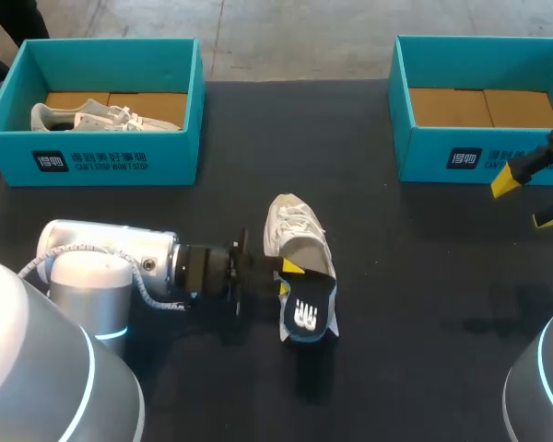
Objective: Take the shoe out of the shoebox, open the shoe tongue, remove and reinsert the insole, then place the shoe into the shoebox
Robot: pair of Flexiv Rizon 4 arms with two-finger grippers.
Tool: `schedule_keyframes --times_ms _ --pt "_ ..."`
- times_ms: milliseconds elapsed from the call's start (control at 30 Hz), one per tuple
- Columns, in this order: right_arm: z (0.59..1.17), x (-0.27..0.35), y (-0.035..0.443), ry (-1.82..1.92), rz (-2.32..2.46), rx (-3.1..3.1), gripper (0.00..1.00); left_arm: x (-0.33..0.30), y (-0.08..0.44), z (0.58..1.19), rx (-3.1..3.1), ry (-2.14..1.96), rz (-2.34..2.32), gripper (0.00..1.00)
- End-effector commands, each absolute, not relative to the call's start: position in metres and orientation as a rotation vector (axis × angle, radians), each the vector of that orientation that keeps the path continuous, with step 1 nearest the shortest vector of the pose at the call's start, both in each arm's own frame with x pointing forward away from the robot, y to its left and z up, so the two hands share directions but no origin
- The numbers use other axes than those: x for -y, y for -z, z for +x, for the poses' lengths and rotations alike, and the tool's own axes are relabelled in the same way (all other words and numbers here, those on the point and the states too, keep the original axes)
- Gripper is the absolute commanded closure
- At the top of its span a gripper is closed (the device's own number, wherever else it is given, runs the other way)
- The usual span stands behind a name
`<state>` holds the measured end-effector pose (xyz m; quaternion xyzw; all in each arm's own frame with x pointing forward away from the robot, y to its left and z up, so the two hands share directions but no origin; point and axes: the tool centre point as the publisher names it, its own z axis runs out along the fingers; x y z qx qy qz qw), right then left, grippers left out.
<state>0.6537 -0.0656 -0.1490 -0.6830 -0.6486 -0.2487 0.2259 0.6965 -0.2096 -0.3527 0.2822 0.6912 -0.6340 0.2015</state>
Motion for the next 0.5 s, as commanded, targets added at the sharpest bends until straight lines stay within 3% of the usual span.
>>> schedule_keyframes --times_ms 33,233,500 --pt "0.654 0.065 0.150 0.684 -1.886 1.788 0.00 0.207 0.352 0.692 -1.928 1.768 0.783 0.71" --pt "0.654 0.065 0.150 0.684 -1.886 1.788 0.00 0.207 0.346 0.686 -1.913 1.778 0.785 0.63" --pt "0.654 0.065 0.150 0.684 -1.886 1.788 0.00 0.205 0.338 0.676 -1.911 1.751 0.798 0.65"
